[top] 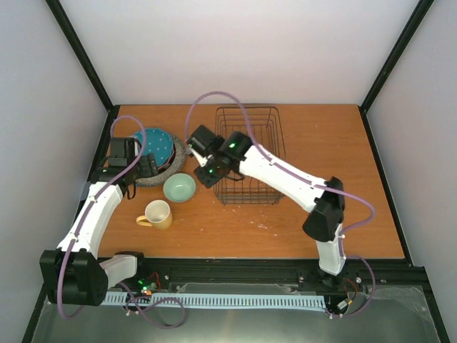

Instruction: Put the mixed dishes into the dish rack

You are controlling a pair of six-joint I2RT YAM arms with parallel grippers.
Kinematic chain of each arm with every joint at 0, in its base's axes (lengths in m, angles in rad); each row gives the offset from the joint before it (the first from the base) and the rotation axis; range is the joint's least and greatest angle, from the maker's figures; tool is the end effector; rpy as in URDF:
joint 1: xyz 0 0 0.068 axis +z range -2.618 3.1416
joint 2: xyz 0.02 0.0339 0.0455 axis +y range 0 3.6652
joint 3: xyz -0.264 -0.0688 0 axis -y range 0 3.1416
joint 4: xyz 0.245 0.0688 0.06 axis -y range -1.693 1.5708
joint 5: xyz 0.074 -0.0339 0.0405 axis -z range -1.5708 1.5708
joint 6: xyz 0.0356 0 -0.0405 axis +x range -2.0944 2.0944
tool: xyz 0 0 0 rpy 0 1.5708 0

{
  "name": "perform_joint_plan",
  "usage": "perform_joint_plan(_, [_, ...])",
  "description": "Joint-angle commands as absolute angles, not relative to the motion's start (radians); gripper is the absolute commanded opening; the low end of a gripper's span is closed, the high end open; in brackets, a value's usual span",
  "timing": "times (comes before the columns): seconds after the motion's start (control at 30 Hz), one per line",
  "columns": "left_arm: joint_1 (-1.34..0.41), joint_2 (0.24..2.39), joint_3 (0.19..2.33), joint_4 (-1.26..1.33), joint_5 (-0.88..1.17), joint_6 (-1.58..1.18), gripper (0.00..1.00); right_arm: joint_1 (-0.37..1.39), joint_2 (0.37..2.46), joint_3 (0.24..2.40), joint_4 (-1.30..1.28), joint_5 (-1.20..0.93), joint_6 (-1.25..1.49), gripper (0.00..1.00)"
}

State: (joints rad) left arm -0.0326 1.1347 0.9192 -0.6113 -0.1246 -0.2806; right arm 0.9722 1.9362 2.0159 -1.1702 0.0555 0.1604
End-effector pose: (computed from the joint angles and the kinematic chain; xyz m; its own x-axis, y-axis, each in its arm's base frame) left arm 0.2347 -0.0032 0.2786 -0.6923 -0.2524 -0.6761 -0.2534 0.9622 -0.0997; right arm 0.2295 0.3330 0.3422 -0.6227 -0.6300 -0.4640 -0.7202 0.6933 0.0252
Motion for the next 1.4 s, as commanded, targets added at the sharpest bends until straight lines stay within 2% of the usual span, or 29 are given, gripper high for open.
perform_joint_plan(0.0, [-0.029,1.170,0.941,-0.667,-0.071,-0.232,0.81,0.998,1.997,2.069,-1.159,-0.031,0.140,0.43])
perform_joint_plan(0.07, [-0.029,1.176,0.940,-0.667,-0.067,-0.231,0.75,1.002,2.034,2.108,-1.178,-0.041,0.132,0.43])
perform_joint_plan(0.17, [-0.028,1.177,0.947,-0.663,-0.081,-0.243,0.72,1.021,2.098,2.173,-1.217,-0.010,0.108,0.43])
perform_joint_plan(0.43, [-0.029,1.150,0.936,-0.664,-0.147,-0.260,0.80,1.032,2.251,2.268,-1.230,0.018,0.131,0.43])
perform_joint_plan(0.63, [-0.028,1.125,0.916,-0.647,-0.152,-0.264,0.86,1.033,2.335,2.332,-1.202,0.031,0.143,0.47])
perform_joint_plan(0.97, [-0.028,1.129,0.909,-0.625,-0.135,-0.256,0.87,1.031,2.406,2.349,-1.160,0.088,0.139,0.56])
perform_joint_plan(1.37, [-0.028,1.123,0.898,-0.610,-0.125,-0.248,0.88,1.022,2.496,2.368,-1.155,0.107,0.177,0.54])
